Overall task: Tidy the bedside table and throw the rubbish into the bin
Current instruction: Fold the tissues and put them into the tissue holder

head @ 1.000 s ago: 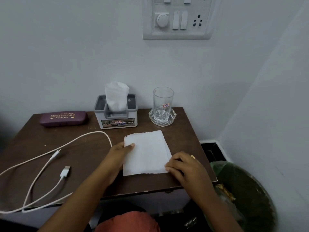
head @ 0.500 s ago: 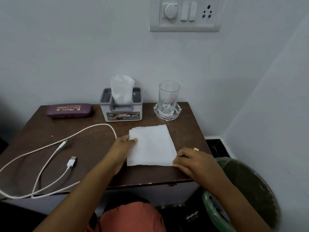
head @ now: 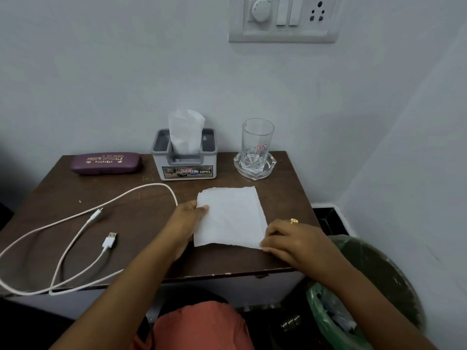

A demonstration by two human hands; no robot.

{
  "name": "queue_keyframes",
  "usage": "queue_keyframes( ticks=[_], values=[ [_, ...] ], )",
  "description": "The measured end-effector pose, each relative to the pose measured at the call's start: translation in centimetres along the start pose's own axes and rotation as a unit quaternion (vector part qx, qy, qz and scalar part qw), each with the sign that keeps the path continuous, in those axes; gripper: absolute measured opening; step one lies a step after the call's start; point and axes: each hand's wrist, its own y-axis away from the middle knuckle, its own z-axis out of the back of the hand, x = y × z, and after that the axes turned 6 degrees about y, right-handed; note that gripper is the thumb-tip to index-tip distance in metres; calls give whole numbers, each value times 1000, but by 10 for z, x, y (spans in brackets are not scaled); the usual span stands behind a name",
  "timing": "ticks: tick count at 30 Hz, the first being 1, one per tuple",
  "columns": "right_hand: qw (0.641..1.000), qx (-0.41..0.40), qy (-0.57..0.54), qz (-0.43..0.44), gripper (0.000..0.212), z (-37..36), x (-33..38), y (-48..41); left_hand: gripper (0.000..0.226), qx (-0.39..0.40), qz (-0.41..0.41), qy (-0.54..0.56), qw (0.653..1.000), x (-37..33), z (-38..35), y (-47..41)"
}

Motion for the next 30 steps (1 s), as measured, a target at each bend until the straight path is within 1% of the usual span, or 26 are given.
queue_keyframes(
  ticks=[5,9,12,14,16,18,20,22,26,28,29,30],
  values=[
    [997,-47,59,16,17,-4,0,-5,19,0,7,5,1000,-1,0,0],
    [990,-88,106,39,14,9,-9,-23,20,4,11,12,1000,-3,0,1],
    [971,-144,176,74,8,24,-13,-37,20,5,12,13,1000,-4,0,2],
    [955,-173,214,114,14,28,-17,-36,19,9,10,13,1000,-5,-1,2],
    [945,-165,239,154,20,21,-25,-27,19,13,8,12,1000,-4,-1,1],
    [946,-134,242,166,20,10,-30,-14,21,14,7,10,1000,-2,-1,0],
    [956,-110,221,156,18,1,-32,-4,21,11,7,10,1000,-2,0,-2],
    [963,-103,204,140,17,-1,-31,-1,21,8,5,9,1000,-1,0,-3],
    [966,-64,211,135,18,-4,-28,-2,22,11,2,3,1000,0,-1,-5],
    [973,-42,198,115,12,-4,-26,-3,24,14,-1,-7,1000,1,0,-5],
    [981,-44,169,87,13,-3,-24,-2,24,16,-4,-9,1000,2,0,-5],
    [991,-53,116,44,19,-3,-20,-3,24,20,-9,-9,1000,3,0,-5]
  ],
)
